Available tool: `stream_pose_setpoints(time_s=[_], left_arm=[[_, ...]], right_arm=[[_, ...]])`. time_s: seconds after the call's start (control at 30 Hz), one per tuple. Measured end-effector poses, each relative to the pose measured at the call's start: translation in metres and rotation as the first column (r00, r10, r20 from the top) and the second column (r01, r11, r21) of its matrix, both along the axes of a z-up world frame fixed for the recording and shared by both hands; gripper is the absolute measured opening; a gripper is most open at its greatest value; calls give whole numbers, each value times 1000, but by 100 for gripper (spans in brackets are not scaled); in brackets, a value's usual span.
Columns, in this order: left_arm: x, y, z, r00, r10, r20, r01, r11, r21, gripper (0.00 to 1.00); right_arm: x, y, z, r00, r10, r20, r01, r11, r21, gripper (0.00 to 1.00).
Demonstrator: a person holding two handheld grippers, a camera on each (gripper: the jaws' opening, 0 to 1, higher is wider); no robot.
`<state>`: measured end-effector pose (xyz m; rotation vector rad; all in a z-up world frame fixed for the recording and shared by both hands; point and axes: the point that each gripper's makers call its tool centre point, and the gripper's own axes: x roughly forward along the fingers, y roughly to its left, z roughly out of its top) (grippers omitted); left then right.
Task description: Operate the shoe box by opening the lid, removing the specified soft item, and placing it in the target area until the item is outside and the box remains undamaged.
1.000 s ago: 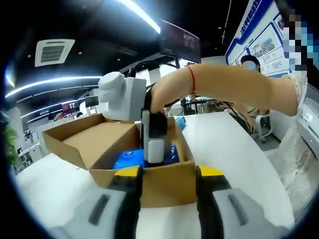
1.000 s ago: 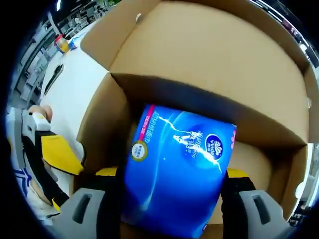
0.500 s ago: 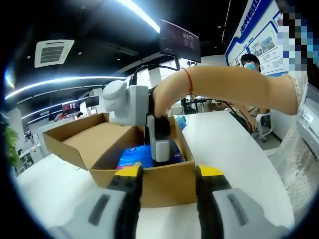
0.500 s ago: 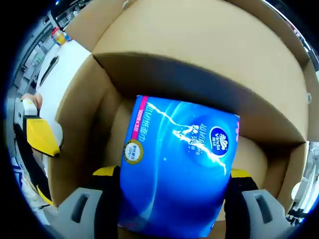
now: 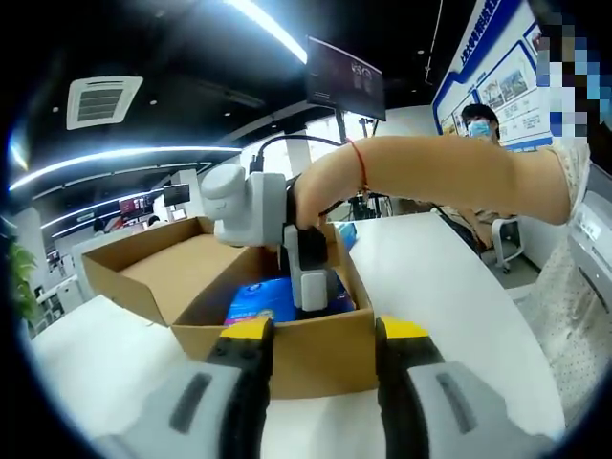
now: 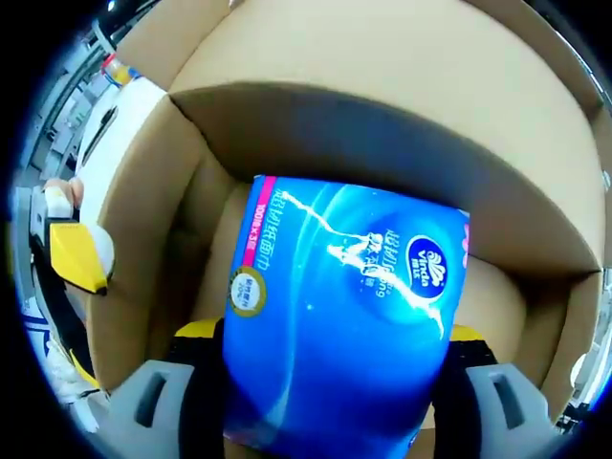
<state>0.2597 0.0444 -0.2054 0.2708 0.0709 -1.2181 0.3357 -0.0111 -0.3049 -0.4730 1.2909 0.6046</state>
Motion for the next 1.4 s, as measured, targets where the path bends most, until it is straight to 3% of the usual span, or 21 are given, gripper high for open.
stream_pose_setpoints(time_s=[0.3,1.0,1.4], left_arm=[[0,0,0,1000,2,2,-2,1000,1,43],[2,1,1,1000,1,-1,-1,1000,-3,43],[2,1,1,1000,1,-2,-1,1000,-5,43]], right_arm=[[2,1,3,999,-9,36,8,999,38,88],[3,-3,12,998,-50,42,49,999,10,77],[2,-3,40,998,-45,48,44,999,15,75]])
